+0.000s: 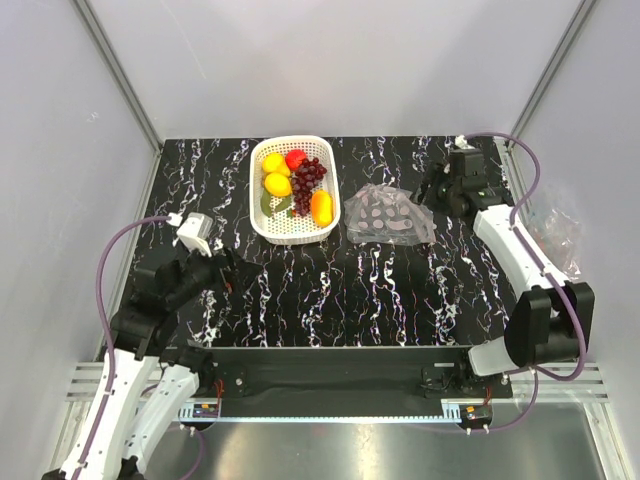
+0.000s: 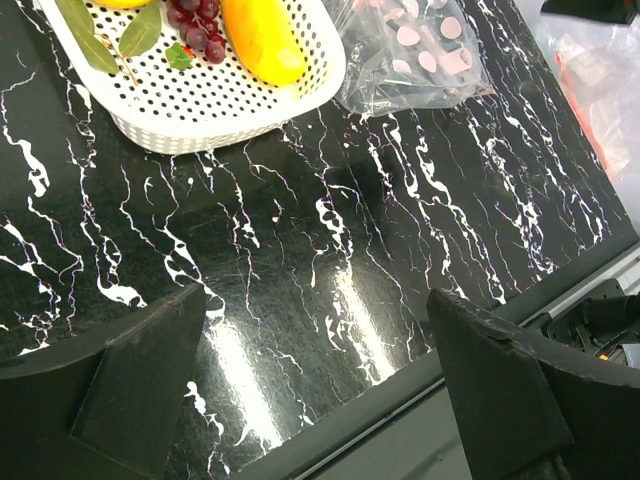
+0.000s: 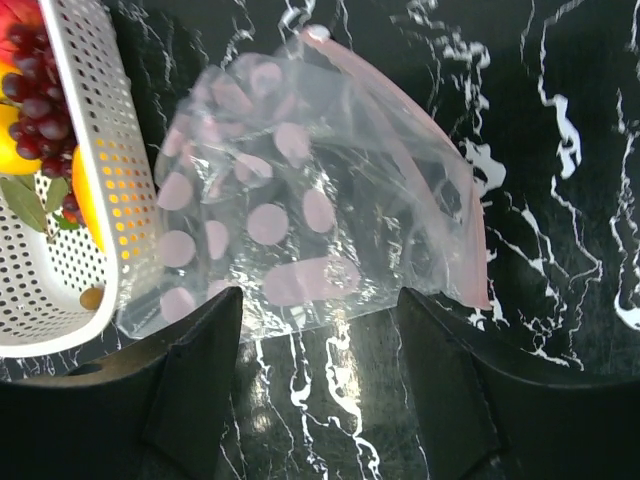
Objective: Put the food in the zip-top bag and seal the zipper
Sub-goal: Move the zipper food storage bag to the center of the board, then open the zipper of the food storage bag at the center of the board.
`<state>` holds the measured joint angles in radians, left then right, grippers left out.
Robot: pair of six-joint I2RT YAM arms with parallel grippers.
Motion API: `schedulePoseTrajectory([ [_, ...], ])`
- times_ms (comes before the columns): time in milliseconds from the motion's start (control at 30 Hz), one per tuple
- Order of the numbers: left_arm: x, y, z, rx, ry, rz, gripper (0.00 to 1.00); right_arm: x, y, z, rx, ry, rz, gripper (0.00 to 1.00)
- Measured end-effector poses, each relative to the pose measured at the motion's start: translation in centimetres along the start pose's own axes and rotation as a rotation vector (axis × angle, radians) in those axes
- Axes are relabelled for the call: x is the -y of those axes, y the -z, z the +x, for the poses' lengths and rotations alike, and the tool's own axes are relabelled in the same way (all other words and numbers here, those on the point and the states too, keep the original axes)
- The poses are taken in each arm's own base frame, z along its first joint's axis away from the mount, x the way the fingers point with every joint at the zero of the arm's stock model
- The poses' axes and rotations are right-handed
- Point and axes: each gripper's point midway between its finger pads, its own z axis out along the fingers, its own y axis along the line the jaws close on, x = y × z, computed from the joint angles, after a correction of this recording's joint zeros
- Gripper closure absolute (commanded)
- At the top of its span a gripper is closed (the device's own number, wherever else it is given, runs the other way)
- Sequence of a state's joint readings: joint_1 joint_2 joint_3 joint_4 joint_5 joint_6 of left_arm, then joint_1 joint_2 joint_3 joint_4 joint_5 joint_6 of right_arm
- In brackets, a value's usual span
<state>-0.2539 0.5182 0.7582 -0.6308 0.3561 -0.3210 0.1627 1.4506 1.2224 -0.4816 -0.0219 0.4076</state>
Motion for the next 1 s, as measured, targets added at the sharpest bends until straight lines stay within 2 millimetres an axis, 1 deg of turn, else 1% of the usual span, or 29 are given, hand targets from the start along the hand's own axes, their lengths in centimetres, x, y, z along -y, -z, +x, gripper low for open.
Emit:
schedulePoseTrajectory([
  [167, -0.1, -0.3, 0.1, -0.012, 0.005, -0.002, 0.01, 3.3, -1.5, 1.6, -0.051, -0.117, -0.01, 0.19],
  [267, -0.2, -0.5, 0.4, -0.023, 0.009, 0.0, 0.01, 5.0, -2.4, 2.5, -0.074, -0.179, -0.018, 0.15],
  [367, -0.3, -1.0, 0.7, -0.05, 0.021, 0.001, 0.01, 6.1, -3.8, 3.3, -0.099, -0.219, -0.024, 0.15],
  [433, -0.3, -1.7, 1.1, -0.079, 0.039, 0.005, 0.01, 6.5, -4.7, 4.0, -0.119, -0.234, -0.026, 0.15],
  [533, 0.4, -2.6, 1.9, -0.131, 0.064, 0.025, 0.01, 7.0, -6.1, 5.2, -0.138, -0.244, -0.026, 0.18],
  [600, 1.6, -3.3, 2.6, -0.178, 0.06, 0.048, 0.01, 7.3, -6.7, 6.0, -0.149, -0.249, -0.025, 0.22],
  [667, 3.5, -4.0, 3.2, -0.226, 0.035, 0.077, 0.01, 7.3, -7.2, 6.6, -0.165, -0.255, -0.036, 0.36],
  [700, 4.5, -4.3, 3.2, -0.241, 0.019, 0.094, 0.01, 7.3, -7.5, 6.9, -0.172, -0.258, -0.041, 0.43],
  [733, 5.6, -4.6, 3.1, -0.251, 0.009, 0.112, 0.01, 7.2, -7.7, 7.0, -0.175, -0.26, -0.048, 0.55],
  [800, 7.3, -5.5, 2.7, -0.265, 0.0, 0.139, 0.01, 7.0, -8.1, 7.1, -0.178, -0.261, -0.064, 0.69],
  [833, 7.8, -6.0, 2.5, -0.264, 0.003, 0.139, 0.01, 7.0, -8.1, 7.2, -0.179, -0.262, -0.066, 0.81],
  [867, 8.4, -6.7, 2.3, -0.266, 0.004, 0.142, 0.01, 7.0, -8.0, 7.3, -0.175, -0.257, -0.071, 0.86],
  [933, 9.1, -8.2, 2.1, -0.27, 0.01, 0.134, 0.01, 7.0, -7.7, 7.5, -0.167, -0.258, -0.076, 0.93],
  [1000, 9.6, -9.7, 2.3, -0.281, 0.012, 0.121, 0.01, 6.8, -6.9, 7.9, -0.162, -0.251, -0.077, 0.91],
])
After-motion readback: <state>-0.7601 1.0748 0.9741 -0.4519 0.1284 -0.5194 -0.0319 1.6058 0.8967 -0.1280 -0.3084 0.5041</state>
